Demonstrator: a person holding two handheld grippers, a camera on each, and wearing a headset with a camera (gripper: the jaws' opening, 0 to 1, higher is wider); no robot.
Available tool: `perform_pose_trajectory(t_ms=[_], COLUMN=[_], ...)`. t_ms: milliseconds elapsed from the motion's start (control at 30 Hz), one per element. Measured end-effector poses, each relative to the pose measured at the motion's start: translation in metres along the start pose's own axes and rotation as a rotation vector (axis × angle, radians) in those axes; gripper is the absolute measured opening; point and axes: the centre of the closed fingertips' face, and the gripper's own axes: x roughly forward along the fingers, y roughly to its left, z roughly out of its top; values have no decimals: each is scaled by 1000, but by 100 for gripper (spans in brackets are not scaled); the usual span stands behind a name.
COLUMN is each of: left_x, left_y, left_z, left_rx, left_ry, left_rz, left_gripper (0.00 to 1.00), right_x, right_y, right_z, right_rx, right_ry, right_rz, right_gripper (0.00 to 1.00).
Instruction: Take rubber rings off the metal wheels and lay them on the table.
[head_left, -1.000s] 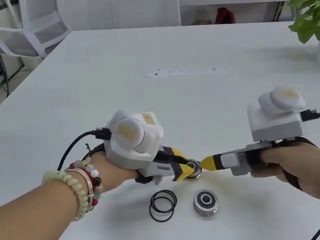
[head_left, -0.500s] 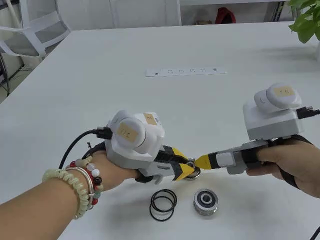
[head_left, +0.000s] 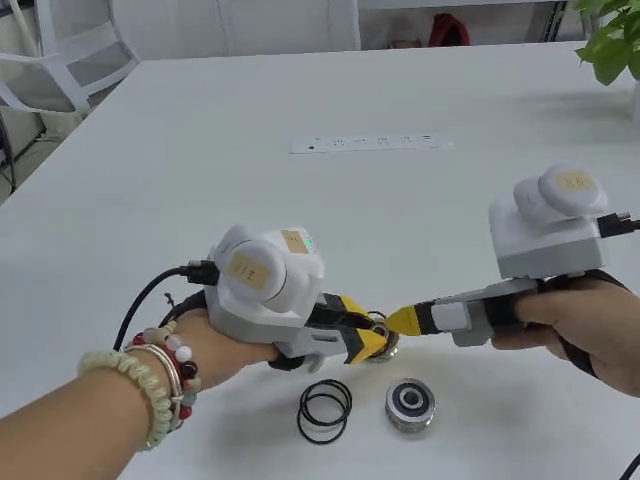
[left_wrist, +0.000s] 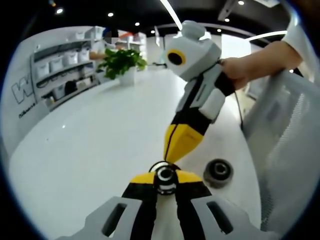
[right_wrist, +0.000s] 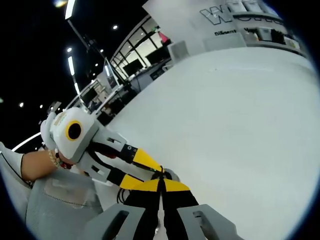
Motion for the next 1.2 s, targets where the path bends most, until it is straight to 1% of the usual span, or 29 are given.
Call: perform_pose_trajectory(t_ms=[33,67,100,167,200,233,367,400,433,500,533,567,600,633,700,733,767,800,867,933,1000,1033,1067,1133,1167,1200], left_x=[-1,-3,-5,-10,-13,-14,-26,-29,-33,-41,-44,-48,-53,-58,-66,-73,-77,-85,-98,-111,-121,-130,-135,-148,-155,-159], left_y=[0,0,0,1,0,0,8,10,13,14,14,15,14,14,15,14,14,16,17,19,21,22,21,20,19,19], left_z=[0,2,2,4,7,8,18,21,28,38,42,44,49,56,67,75,79,83,89,90,88,85,82,72,65,59], left_rx=[10,17,35,33,19,15,17,12,4,-4,-8,-11,7,34,30,13,8,7,16,18,12,4,3,-2,-7,-12], left_ry=[11,11,19,13,3,1,-13,-23,-42,-76,-88,-89,-84,-96,-122,-155,-167,-181,-201,-213,-216,-219,-220,-207,-193,-186], left_rz=[-3,-5,-14,-18,-29,-30,-11,-4,7,12,11,17,22,28,30,23,23,33,53,75,99,115,123,145,160,170], left_gripper=[14,15,17,22,23,24,34,35,36,38,39,40,41,42,46,47,48,49,49,50,50,51,51,51,52,52], right_x=[0,-1,-1,-1,-1,-1,-4,-4,-6,-7,-8,-9,-9,-9,-9,-8,-8,-7,-5,-3,-1,1,1,3,4,5], right_y=[-1,-2,-2,-2,-2,-2,-2,-2,-1,0,1,2,4,6,9,13,15,20,27,32,35,38,39,43,45,47], right_z=[-1,-1,-1,0,1,1,4,6,7,11,12,14,15,15,16,15,14,13,10,6,4,2,0,-2,-4,-5], right_rx=[3,2,1,6,11,11,20,22,24,30,31,31,33,34,34,32,31,29,21,0,-8,-12,-14,-22,-23,-23], right_ry=[1,3,2,-5,-8,-9,-24,-28,-36,-49,-54,-59,-64,-66,-66,-62,-58,-51,-36,-17,-3,7,13,24,33,41], right_rz=[-3,-8,-10,-10,-7,-7,-2,-2,-2,5,7,11,17,22,33,46,55,76,100,107,114,124,131,141,150,156], right_gripper=[0,0,0,0,0,0,0,0,0,0,0,0,0,0,0,0,0,0,0,0,0,0,0,0,0,0])
